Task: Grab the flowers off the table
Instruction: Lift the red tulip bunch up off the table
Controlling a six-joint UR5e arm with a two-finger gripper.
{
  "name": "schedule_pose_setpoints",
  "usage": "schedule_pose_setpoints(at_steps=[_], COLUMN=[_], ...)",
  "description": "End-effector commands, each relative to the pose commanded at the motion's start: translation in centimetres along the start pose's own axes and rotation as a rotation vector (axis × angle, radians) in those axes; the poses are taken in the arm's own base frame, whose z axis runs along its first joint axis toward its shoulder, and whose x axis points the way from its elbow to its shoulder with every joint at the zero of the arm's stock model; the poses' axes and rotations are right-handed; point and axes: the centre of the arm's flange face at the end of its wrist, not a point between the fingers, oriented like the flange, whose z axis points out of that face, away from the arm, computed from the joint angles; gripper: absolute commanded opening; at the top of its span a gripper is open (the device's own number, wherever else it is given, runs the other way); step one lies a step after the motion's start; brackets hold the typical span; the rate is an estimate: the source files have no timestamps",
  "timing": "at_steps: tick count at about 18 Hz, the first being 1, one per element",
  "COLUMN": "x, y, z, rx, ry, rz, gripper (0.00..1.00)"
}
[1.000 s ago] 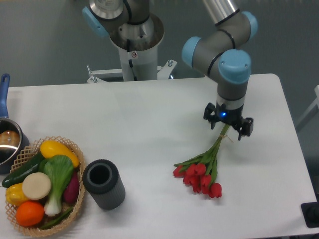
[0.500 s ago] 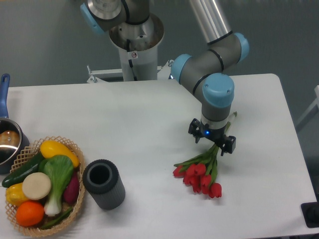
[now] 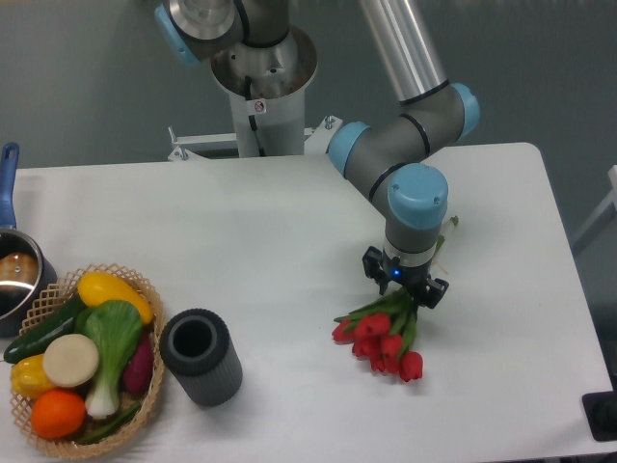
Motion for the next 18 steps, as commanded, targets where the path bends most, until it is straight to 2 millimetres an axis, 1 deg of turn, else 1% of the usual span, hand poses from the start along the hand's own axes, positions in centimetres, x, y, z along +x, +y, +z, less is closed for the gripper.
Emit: schedule_pose_setpoints(at_steps=[2,3,4,6,8,10,12,14,16,17,18], x=[-0.9,-1.3,-1.4,-1.9,-1.9,-2.6,-3.4,-5.2,-6.1,-7.0,-7.7], y=[-0.4,-0.6,-0.6,-0.1,0.2,1.2,2.2,4.4,4.6,5.4,6.0], z=[-1.4,-2.5,-3.1,-3.9,-5.8,-7.0,-9.3,-10.7,-12.2,-13.0,-14.3], rx=[0.009,0.017,0.021,0.024,0.032,0.036,0.042,0.03,0.026,0.016,0.003], ry=[-0.03,-0.048,-0.057,-0.067,-0.089,-0.102,-0.131,-0.123,-0.115,-0.096,-0.085], rz=[-0.003,-0.004,-0.002,-0.01,-0.01,-0.028,-0.048,-0.097,-0.106,-0.121,-0.132], gripper=[0.0,0.0,0.0,0.0,0.0,0.0,0.0,0.0,0.0,0.0,0.0])
